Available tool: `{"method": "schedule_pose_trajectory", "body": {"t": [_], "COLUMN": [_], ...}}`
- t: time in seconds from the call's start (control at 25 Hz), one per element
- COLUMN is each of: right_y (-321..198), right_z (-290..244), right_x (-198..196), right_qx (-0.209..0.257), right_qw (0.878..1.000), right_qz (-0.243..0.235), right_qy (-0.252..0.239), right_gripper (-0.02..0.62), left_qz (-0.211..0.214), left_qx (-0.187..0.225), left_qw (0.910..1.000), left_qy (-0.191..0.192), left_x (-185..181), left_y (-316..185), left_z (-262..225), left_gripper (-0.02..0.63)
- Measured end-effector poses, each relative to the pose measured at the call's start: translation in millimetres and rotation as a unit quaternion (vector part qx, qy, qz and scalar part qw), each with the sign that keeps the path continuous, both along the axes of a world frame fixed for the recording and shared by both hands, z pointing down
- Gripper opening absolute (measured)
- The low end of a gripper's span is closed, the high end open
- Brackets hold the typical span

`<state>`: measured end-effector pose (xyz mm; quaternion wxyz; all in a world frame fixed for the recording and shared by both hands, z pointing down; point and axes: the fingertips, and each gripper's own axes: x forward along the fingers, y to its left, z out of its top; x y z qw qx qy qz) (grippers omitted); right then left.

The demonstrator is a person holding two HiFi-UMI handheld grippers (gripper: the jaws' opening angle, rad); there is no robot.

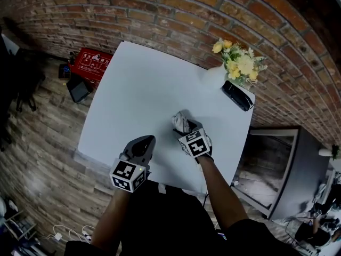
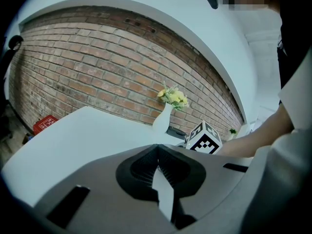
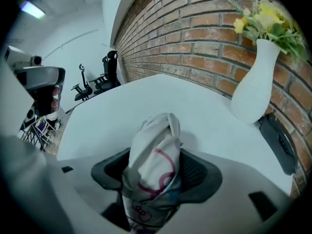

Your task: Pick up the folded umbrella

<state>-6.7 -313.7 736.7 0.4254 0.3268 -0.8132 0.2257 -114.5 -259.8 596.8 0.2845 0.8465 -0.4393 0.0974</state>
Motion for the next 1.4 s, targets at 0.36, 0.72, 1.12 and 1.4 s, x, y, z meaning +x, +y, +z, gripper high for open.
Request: {"method": "schedule_pose_trajectory", "body": {"t": [0.36, 0.72, 1.12, 1.4], "right_y": [3, 12, 32, 51], "right_z": [-9, -40, -98, -132], "right_x": [2, 10, 36, 56], "right_qx": [0.006, 0.034, 0.08, 0.11], "right_qw": [1.0, 0.998, 0.991, 0.985], "right_qz": [0.007, 0.013, 0.021, 0.014], "right_qy": [-0.014, -0.046, -0.101, -0.133], "right_gripper": [0.267, 0.259, 0.252, 0.247], "left_qz": [-0.008, -0.009, -0.013, -0.027], "left_qx": [0.008, 0.02, 0.052, 0.07], "left_qw": [0.9999, 0.9997, 0.9985, 0.997], "left_qy": [-0.003, -0.004, -0.009, -0.02], "left_x": [0, 10, 37, 57], "left_y": [8, 19, 36, 60], "left_z": [-8, -21, -48, -66], "left_gripper": [0.014, 0.014, 0.014, 0.014]}}
